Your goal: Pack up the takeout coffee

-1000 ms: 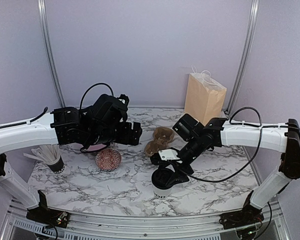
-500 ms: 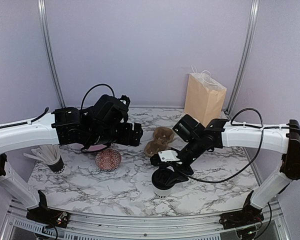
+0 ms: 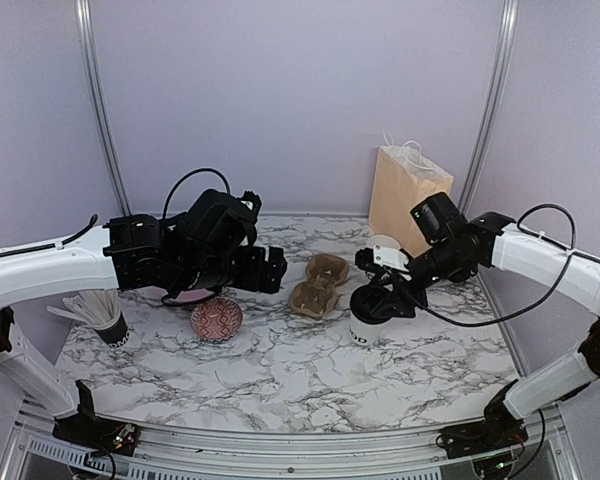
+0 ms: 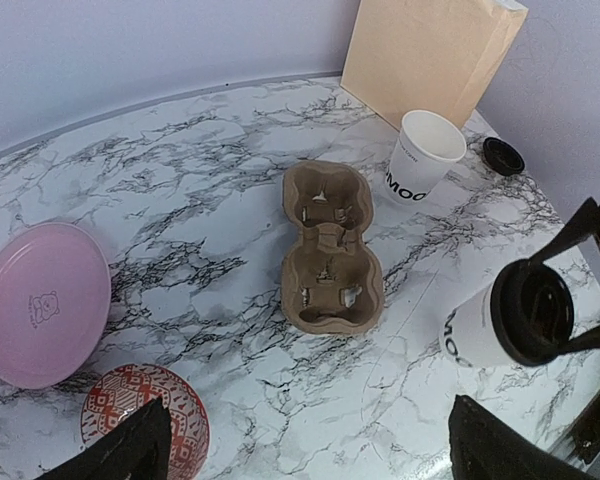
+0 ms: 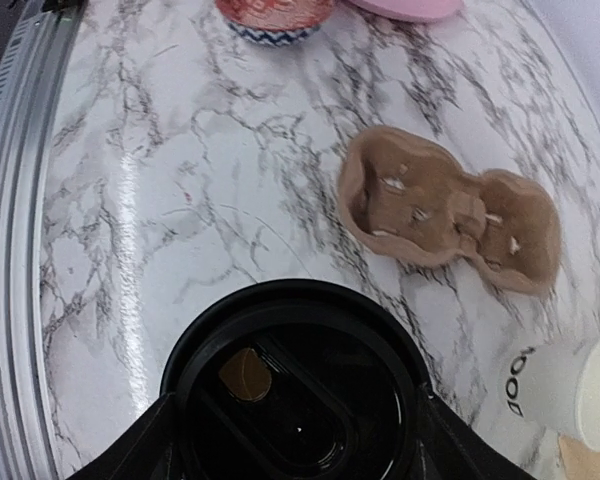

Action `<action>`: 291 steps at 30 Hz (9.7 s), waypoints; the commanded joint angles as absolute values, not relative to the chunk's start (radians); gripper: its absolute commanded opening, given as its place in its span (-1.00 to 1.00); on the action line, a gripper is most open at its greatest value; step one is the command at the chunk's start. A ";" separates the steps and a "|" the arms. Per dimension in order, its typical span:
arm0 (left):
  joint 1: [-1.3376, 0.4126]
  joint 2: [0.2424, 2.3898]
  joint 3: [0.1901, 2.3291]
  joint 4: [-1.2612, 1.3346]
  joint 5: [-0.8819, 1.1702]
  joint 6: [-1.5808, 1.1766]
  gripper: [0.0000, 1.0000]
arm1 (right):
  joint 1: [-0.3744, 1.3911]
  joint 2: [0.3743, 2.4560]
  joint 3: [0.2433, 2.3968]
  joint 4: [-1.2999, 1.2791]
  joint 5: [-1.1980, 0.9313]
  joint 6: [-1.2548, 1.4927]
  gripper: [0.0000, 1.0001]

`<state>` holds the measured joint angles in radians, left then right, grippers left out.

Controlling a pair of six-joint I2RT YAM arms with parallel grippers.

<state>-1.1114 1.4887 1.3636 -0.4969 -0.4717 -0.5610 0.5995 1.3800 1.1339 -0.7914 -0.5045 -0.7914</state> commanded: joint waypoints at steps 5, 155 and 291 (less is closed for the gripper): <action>-1.103 1.494 1.360 -0.471 -0.470 -0.554 0.94 | 0.239 1.392 1.163 -0.808 -0.447 -0.846 0.26; -1.042 1.400 1.173 -0.349 -0.377 -0.445 0.98 | -0.195 1.497 1.199 -0.731 -0.233 -0.979 -0.21; -1.222 1.595 1.315 -0.128 0.047 -0.072 0.40 | 0.375 1.268 1.247 -1.034 -0.891 -0.732 -0.07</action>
<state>-1.2106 1.5852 1.1843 0.2813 0.1028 -0.0204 0.4438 1.3457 1.3579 -1.2770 -1.0687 -0.9707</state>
